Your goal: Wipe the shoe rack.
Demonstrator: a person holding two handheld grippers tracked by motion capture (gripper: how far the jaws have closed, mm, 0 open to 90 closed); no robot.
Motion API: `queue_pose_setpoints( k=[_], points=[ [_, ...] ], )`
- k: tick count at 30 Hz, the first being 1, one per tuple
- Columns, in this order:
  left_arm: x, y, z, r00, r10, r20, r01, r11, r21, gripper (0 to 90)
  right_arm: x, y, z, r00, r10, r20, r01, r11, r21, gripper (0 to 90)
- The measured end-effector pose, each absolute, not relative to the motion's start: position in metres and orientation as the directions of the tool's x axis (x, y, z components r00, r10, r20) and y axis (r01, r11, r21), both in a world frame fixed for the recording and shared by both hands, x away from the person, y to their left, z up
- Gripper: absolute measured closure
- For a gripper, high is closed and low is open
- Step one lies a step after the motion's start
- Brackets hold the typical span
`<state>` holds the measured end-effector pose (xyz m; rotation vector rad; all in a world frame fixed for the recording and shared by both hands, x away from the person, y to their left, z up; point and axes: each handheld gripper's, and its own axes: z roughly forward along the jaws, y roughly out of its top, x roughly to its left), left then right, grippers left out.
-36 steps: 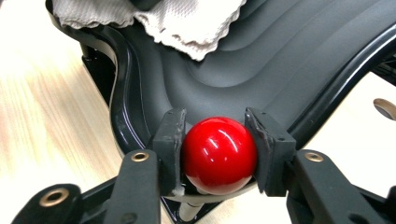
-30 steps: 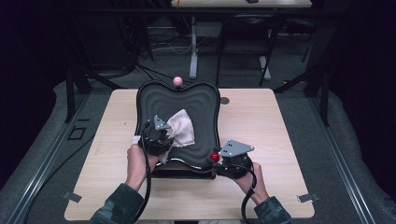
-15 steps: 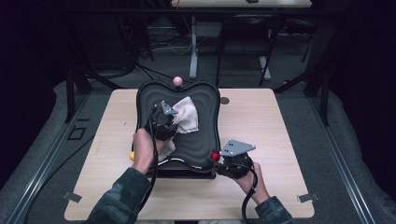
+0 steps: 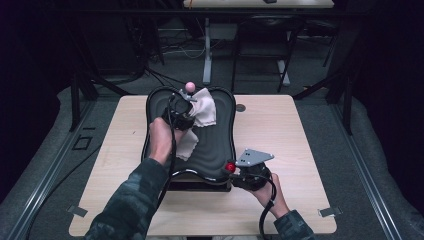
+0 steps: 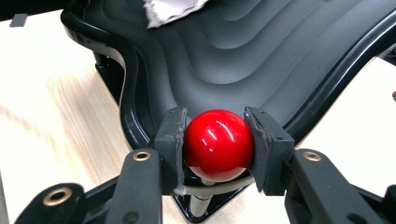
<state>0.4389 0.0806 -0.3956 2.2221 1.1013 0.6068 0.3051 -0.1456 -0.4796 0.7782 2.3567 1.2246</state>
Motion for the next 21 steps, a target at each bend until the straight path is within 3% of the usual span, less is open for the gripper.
queue_pose_setpoints(
  k=[21],
  points=[
    [0.461,0.068,-0.383,0.601,0.792,0.109,0.595,-0.534,0.601,83.4,0.303,-0.145,-0.481,-0.771,0.632,-0.085,0.298,0.475,0.828,60.3]
  ],
)
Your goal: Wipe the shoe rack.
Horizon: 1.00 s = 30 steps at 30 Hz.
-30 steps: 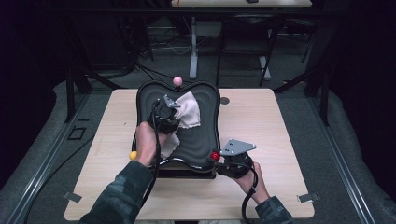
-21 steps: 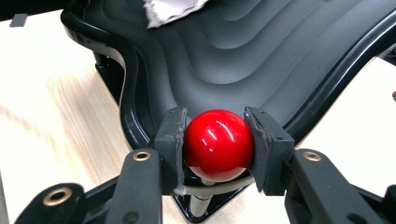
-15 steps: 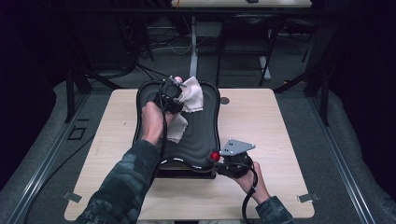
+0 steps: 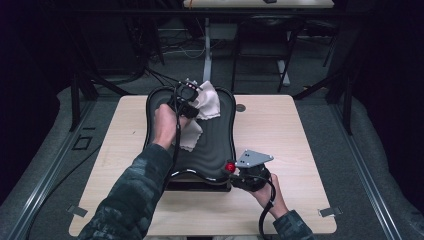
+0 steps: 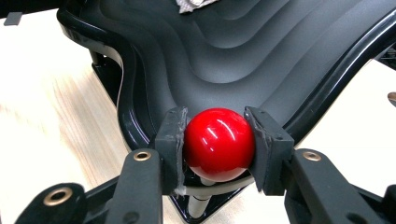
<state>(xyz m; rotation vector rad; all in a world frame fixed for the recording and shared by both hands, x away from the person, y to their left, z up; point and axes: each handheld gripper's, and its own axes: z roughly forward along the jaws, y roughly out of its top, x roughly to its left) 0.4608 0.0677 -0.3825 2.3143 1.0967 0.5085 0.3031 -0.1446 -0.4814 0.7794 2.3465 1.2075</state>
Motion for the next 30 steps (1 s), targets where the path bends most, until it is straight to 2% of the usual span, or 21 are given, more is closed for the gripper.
queue_pose_setpoints(
  k=[15,30],
  points=[
    [0.437,0.065,-0.396,0.649,0.756,0.085,0.589,-0.57,0.573,83.5,0.304,-0.144,-0.481,-0.771,0.631,-0.086,0.296,0.475,0.828,60.4],
    [0.39,0.06,-0.423,0.704,0.704,0.097,0.541,-0.619,0.569,83.3,0.304,-0.144,-0.482,-0.772,0.631,-0.083,0.295,0.47,0.832,60.4]
  ],
)
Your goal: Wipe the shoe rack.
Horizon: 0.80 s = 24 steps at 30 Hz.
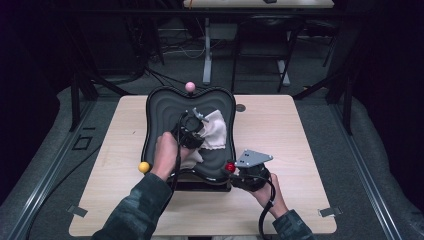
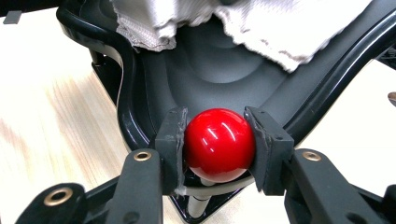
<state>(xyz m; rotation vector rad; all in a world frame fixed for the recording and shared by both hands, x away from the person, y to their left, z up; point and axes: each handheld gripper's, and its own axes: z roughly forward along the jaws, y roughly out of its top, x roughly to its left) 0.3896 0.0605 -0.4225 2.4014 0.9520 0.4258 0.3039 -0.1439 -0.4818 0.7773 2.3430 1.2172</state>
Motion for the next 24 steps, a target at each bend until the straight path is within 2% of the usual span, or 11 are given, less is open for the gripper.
queue_pose_setpoints(
  k=[24],
  points=[
    [0.351,0.058,-0.444,0.743,0.667,0.055,0.538,-0.645,0.543,83.9,0.304,-0.144,-0.481,-0.771,0.63,-0.086,0.295,0.474,0.829,60.5]
  ],
)
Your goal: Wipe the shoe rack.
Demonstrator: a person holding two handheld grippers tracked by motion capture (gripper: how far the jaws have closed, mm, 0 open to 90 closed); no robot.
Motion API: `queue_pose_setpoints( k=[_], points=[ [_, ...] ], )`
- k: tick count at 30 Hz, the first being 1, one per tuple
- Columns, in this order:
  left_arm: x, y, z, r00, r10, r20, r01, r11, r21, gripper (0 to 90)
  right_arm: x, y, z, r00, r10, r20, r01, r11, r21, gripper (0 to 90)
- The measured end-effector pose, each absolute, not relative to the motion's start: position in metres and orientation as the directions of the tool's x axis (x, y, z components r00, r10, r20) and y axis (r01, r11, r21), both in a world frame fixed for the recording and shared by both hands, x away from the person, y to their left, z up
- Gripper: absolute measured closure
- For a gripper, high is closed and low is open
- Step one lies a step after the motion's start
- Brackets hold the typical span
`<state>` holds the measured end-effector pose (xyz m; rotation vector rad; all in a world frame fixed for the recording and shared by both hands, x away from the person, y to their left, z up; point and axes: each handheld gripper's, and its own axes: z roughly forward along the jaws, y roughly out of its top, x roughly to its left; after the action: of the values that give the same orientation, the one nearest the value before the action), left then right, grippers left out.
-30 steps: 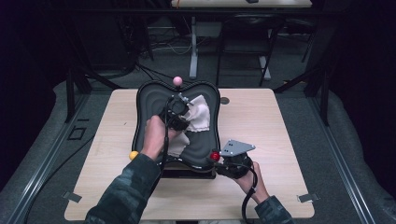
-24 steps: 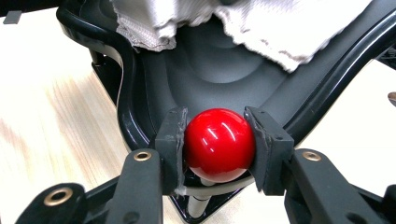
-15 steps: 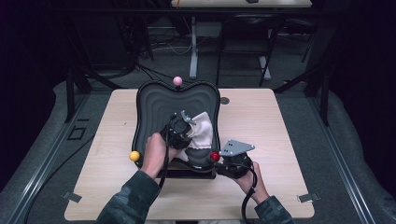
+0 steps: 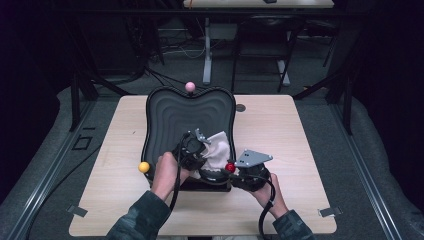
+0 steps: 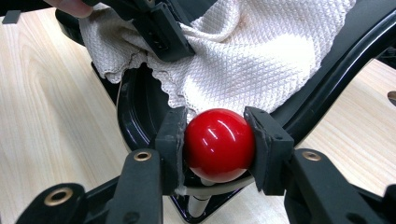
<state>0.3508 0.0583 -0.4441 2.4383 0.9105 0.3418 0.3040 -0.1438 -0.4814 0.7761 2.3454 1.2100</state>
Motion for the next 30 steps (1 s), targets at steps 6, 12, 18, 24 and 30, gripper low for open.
queue_pose_setpoints(
  k=[6,12,18,24,30],
  points=[
    [0.356,0.059,-0.441,0.728,0.68,0.085,0.53,-0.637,0.56,84.1,0.304,-0.144,-0.481,-0.77,0.632,-0.086,0.297,0.475,0.828,60.5],
    [0.37,0.06,-0.433,0.709,0.698,0.098,0.534,-0.623,0.572,84.1,0.304,-0.143,-0.481,-0.769,0.633,-0.086,0.298,0.474,0.829,60.5],
    [0.386,0.063,-0.424,0.691,0.716,0.096,0.544,-0.604,0.582,84.1,0.304,-0.143,-0.481,-0.769,0.634,-0.086,0.299,0.475,0.828,60.5],
    [0.402,0.064,-0.416,0.677,0.731,0.084,0.556,-0.583,0.592,84.1,0.304,-0.143,-0.481,-0.77,0.632,-0.091,0.295,0.478,0.827,60.5],
    [0.416,0.062,-0.406,0.662,0.745,0.081,0.562,-0.565,0.604,84.1,0.304,-0.143,-0.481,-0.769,0.633,-0.092,0.296,0.48,0.826,60.5]
  ],
)
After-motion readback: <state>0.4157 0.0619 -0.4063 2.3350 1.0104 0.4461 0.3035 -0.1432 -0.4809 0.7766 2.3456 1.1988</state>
